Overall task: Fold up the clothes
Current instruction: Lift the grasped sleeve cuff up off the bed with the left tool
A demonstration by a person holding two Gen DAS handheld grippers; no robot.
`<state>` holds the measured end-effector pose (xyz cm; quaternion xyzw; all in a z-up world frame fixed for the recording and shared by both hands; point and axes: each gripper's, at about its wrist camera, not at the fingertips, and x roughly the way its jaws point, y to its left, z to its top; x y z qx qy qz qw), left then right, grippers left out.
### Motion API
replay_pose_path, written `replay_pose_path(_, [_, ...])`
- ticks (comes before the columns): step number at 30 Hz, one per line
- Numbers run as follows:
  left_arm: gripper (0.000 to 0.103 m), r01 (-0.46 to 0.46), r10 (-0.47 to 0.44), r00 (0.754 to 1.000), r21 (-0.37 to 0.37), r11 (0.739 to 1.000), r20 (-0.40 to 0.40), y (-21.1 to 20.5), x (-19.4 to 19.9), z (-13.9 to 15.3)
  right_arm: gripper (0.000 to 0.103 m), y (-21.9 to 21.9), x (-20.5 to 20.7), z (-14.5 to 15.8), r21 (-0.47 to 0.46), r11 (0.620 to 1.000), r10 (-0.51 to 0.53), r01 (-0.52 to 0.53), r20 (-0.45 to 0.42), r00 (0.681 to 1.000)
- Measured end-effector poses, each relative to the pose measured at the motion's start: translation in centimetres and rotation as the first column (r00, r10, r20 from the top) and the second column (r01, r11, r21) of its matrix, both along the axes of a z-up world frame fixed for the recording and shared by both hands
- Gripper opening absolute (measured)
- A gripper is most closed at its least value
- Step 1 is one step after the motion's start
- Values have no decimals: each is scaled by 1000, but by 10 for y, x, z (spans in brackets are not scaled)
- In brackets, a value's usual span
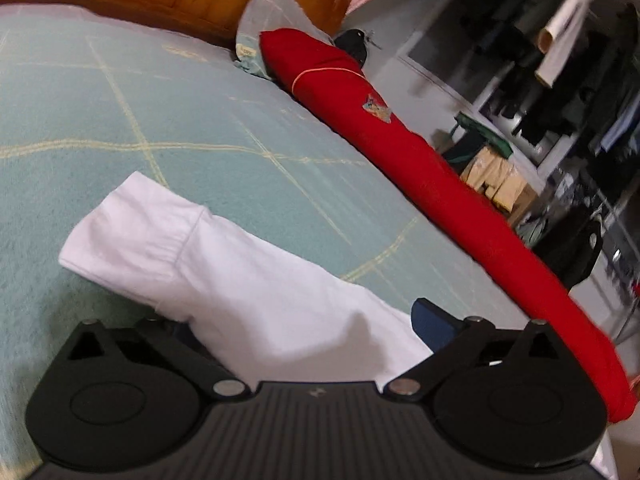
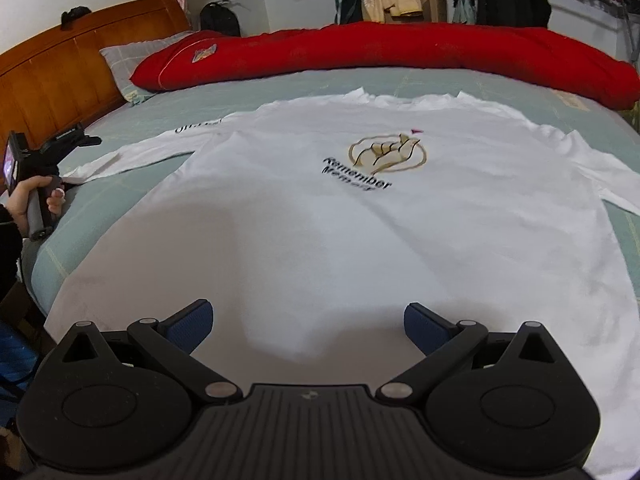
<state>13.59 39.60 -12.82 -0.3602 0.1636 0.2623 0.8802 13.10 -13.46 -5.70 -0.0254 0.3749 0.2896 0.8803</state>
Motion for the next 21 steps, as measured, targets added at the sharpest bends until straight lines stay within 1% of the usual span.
replay_pose_path(2, [101,-13,13,1000,-13,1000,2,6,5,3,103,2,3,-2,-8,1000,-14,14,1,1000])
replay_pose_path(5, [100,-31,33,999,-52,998,39,18,7,6,103,3,2,-1,0,1000,-7,7,9,1000])
replay_pose_path(9, [97,-19,25,996,-71,997,84,23,1,8,103,3,-2,-2,-1,1000,8,-7,19,1000])
replay_pose_path(15, [96,-1,10,987,-62,998,158,22,-7,18,103,0,-4,0,20,1000,4,-5,28,1000])
replay_pose_path(21, [96,46,-41,977,-16,999,208,12,-3,39,103,-2,-9,4,25,1000,8,-9,46,999])
